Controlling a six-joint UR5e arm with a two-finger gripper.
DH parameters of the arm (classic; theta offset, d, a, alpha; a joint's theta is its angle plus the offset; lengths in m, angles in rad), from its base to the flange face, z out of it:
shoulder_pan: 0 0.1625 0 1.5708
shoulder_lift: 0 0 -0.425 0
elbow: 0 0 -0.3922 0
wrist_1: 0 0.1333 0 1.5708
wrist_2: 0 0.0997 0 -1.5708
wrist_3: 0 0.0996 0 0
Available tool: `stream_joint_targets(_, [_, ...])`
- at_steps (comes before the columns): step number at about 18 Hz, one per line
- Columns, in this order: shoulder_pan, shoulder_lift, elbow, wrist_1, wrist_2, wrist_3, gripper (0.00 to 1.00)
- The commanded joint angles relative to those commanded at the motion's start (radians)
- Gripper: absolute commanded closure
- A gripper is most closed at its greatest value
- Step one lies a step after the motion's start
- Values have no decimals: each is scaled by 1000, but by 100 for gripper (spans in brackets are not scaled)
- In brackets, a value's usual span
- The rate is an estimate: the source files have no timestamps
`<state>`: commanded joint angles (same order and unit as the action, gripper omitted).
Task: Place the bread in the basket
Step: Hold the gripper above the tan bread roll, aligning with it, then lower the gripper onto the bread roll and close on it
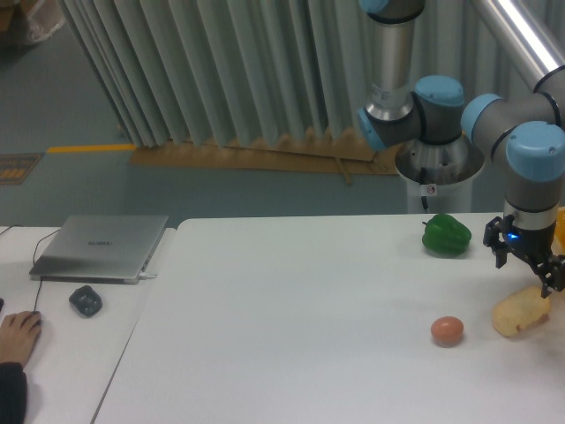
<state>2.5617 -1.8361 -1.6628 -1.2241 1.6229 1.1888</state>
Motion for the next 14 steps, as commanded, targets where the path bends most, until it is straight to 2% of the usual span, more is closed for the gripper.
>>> stream_joint_targets(2, [-6, -11, 3, 3, 53, 58, 0])
stream_joint_targets(14, [3, -64, 40, 23, 55, 57, 0])
